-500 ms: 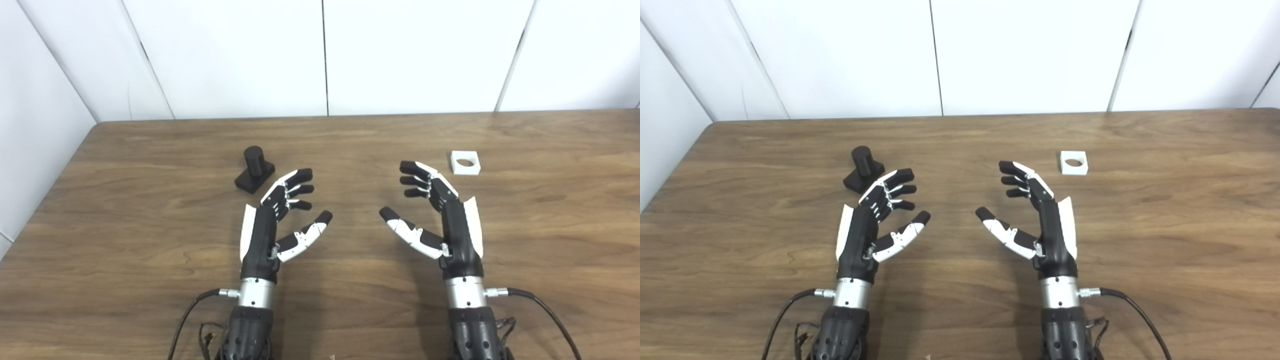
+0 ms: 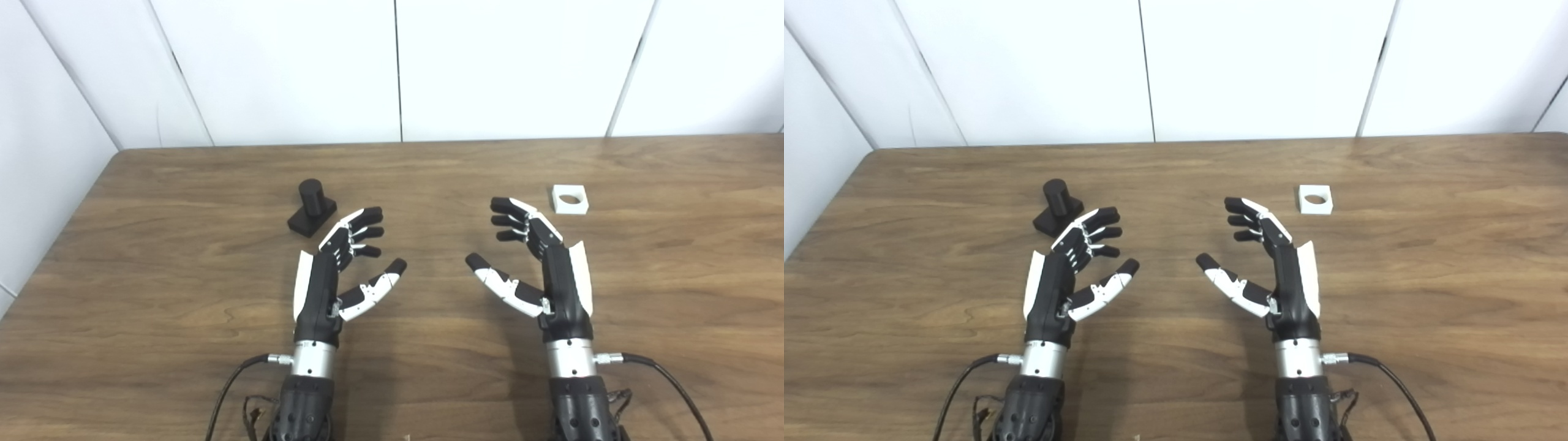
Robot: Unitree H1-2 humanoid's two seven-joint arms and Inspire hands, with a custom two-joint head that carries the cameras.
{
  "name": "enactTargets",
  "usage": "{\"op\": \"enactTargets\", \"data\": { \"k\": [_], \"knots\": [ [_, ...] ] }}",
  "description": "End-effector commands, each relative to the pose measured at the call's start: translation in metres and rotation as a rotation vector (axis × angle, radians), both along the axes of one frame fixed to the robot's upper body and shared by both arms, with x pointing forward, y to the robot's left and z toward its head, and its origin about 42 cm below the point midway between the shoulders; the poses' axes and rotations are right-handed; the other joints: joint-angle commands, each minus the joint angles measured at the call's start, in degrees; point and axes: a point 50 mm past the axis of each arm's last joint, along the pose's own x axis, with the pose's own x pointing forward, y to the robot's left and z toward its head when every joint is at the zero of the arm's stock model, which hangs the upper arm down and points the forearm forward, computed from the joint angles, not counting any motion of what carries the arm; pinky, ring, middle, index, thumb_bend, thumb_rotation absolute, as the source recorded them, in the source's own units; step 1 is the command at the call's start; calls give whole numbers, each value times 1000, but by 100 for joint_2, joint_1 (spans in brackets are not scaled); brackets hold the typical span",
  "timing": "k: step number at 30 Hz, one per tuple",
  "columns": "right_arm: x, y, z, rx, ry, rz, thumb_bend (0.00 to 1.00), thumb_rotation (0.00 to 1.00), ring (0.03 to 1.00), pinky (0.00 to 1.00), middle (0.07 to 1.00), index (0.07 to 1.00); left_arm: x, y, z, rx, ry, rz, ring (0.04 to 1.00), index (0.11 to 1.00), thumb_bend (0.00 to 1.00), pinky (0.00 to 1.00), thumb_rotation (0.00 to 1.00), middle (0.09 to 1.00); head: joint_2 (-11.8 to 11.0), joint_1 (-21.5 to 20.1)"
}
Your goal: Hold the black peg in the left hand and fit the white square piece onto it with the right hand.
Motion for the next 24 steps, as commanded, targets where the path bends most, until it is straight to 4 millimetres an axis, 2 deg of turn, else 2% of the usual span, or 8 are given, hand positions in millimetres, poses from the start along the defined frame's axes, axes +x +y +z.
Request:
{"op": "enactTargets", "data": {
  "k": [1,7,14,19,22,24],
  "knots": [
    [-19,-14,-40,-29,136,-31,601,233,725,637,757,745,6,1,12,5,-61,7,731,744,539,597,36,784,-12,182],
    [-19,-21,-42,-30,139,-31,601,261,725,641,761,748,7,-5,11,12,-55,6,734,741,566,599,113,785,-62,586],
    [-19,-26,-44,-19,135,-29,604,261,723,640,752,741,8,-7,13,67,-77,46,712,733,548,564,58,770,-48,622],
    [-18,-26,-45,-17,130,-30,604,255,711,620,753,737,7,2,20,120,-87,117,733,714,592,614,97,773,-67,650],
    [-19,-27,-46,-16,136,-30,604,264,712,623,753,738,9,12,26,246,-97,117,810,741,584,718,155,811,-68,672],
    [-19,-27,-46,-18,137,-28,604,266,717,631,750,739,9,17,29,331,-92,119,833,754,599,734,204,834,-55,682]
  ]
}}
